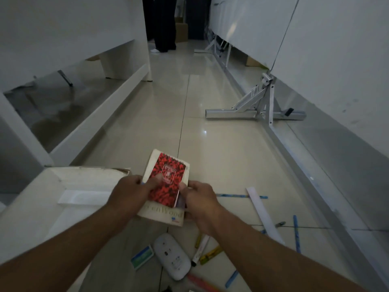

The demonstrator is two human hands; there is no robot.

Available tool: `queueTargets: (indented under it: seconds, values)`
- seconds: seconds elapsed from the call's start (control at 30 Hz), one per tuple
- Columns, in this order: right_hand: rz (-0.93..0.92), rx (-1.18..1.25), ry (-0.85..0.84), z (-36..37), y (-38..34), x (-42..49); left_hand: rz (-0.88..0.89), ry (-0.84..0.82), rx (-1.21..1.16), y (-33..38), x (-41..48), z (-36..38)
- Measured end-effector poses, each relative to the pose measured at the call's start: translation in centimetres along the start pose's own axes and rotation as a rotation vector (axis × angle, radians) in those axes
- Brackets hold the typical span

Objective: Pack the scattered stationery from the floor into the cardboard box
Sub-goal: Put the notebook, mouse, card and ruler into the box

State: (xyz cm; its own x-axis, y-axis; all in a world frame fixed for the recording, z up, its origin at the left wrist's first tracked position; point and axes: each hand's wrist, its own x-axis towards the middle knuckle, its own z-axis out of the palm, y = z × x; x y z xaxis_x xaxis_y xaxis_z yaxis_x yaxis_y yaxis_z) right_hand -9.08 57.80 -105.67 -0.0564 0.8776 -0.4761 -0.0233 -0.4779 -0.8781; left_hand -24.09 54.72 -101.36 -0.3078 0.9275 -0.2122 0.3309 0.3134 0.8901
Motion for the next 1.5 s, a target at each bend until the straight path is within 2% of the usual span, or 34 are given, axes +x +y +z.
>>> queueTargets:
  seconds: [0.17,0.5,0.6,0.7,0.8,0.87,1.07,1.23,1.3,1.5]
  values:
    - [-0.110,0.017,-0.077,2.6,-3.2,-1.4,0.044,-0.003,-0.066,0.9,0.7,-3.6]
    - [-0.314,-0.053,-0.229,11.5,-7.6,-3.4,0.147,0.102,-0.205,1.4,1.3,-13.9]
    - [-0.377,-0.134,-0.282,14.2,-7.0,-3.6,0.144,0.153,-0.130,-0.3,1.3,-16.8]
    - [-0.485,-0.384,-0.222,16.5,-5.7,-3.6,0.157,0.255,0.061,-3.3,1.5,-18.5]
    - [-0.564,-0.711,-0.174,17.4,-4.7,-3.4,0.148,0.287,0.249,-6.4,1.4,-18.6]
    - [-0.562,-0.867,-0.181,17.2,-4.2,-3.2,0.115,0.263,0.294,-8.0,1.1,-17.9]
    - [-0.714,-1.151,-0.154,16.8,-3.2,-2.9,0.030,0.272,0.305,-10.4,1.9,-14.7]
    - [-0.740,-1.414,-0.019,15.2,-2.9,-2.2,0.012,0.254,0.302,-10.4,3.1,-11.8]
    - [-0.728,-1.405,0.005,14.7,-2.9,-1.9,0.017,0.263,0.289,-10.2,3.2,-10.8]
    - [-0.790,-1.170,-0.037,14.1,-3.7,-1.8,-0.012,0.225,0.156,-10.3,3.6,-9.7]
